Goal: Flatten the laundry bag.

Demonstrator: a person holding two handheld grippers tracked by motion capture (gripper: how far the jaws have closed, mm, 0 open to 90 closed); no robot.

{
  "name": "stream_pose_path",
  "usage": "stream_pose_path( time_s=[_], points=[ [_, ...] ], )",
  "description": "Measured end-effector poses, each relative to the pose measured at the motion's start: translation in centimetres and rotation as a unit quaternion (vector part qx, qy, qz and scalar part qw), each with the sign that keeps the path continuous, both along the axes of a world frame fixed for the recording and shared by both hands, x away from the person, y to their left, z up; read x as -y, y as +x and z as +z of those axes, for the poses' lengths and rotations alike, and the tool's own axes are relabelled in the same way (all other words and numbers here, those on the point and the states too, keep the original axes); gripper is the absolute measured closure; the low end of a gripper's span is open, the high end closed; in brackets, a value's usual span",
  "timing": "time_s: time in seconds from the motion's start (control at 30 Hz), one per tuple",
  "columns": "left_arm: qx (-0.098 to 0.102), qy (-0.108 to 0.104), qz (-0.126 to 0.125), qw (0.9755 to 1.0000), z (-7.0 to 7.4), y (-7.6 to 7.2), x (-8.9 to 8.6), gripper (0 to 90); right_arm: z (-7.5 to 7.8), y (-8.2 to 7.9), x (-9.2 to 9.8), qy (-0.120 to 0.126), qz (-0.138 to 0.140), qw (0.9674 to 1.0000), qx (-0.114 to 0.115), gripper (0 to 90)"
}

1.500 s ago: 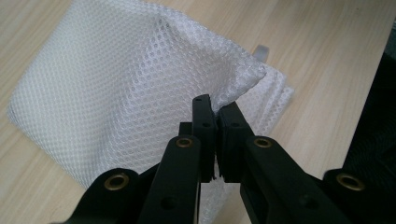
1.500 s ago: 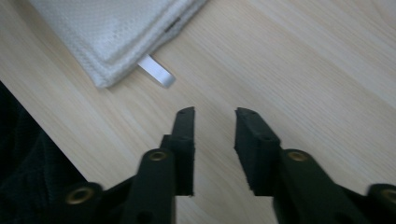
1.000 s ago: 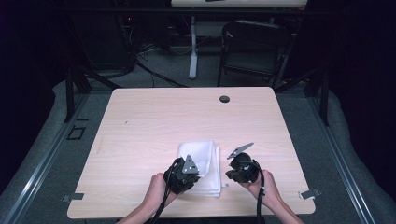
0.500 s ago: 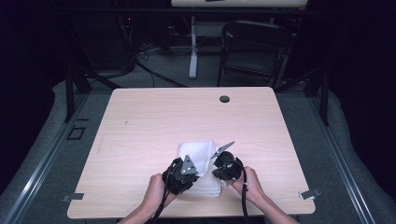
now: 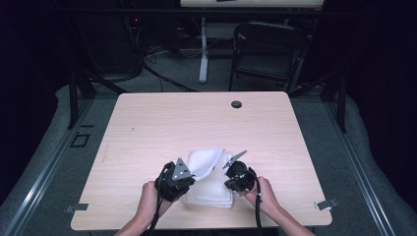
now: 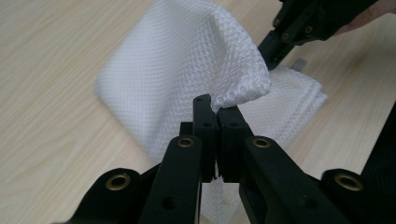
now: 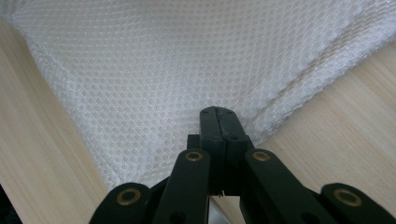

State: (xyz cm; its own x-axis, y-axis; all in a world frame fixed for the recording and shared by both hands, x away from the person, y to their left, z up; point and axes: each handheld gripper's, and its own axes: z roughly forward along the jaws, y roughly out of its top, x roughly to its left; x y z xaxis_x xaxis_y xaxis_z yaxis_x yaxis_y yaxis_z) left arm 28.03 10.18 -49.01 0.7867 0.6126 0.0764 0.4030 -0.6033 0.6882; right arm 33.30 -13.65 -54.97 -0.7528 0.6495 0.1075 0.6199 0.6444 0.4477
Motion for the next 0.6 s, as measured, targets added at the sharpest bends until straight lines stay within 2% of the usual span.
stream_pose_path(
  time_s=[0.07,0.1,0.2,0.33,0.43,0.47,0.5,0.6],
  points=[
    [0.0,-0.004,0.01,0.9999,0.2,0.0,-1.0,88.7,0.1,-0.1,0.2,-0.01,0.0,0.9999,-0.001,90.0],
    [0.0,-0.004,0.01,0.9999,0.2,0.0,-1.0,88.8,0.1,-0.1,0.3,-0.005,0.003,1.0,0.0,90.0],
    [-0.001,-0.011,0.021,0.9997,0.1,0.0,-1.8,88.8,0.1,-0.2,0.4,-0.007,0.005,0.9999,0.005,90.0],
    [-0.004,-0.016,0.025,0.9995,0.1,0.1,-2.2,88.8,0.3,-0.3,0.5,-0.003,0.007,0.9999,0.008,90.0],
    [-0.004,-0.014,0.026,0.9995,0.2,0.0,-2.2,88.8,0.6,-0.3,0.7,0.0,0.012,0.9998,0.013,90.0],
    [-0.006,-0.011,0.025,0.9996,0.3,0.0,-2.2,88.8,0.6,-0.4,0.7,0.005,0.007,0.9999,0.01,90.0],
    [-0.005,-0.01,0.027,0.9996,0.3,-0.1,-2.2,88.8,0.6,-0.4,0.8,-0.004,0.008,0.9999,0.008,90.0],
    [-0.005,-0.009,0.029,0.9995,0.4,-0.1,-2.4,88.8,0.4,-0.5,1.0,-0.007,0.011,0.9999,0.004,90.0]
  ],
)
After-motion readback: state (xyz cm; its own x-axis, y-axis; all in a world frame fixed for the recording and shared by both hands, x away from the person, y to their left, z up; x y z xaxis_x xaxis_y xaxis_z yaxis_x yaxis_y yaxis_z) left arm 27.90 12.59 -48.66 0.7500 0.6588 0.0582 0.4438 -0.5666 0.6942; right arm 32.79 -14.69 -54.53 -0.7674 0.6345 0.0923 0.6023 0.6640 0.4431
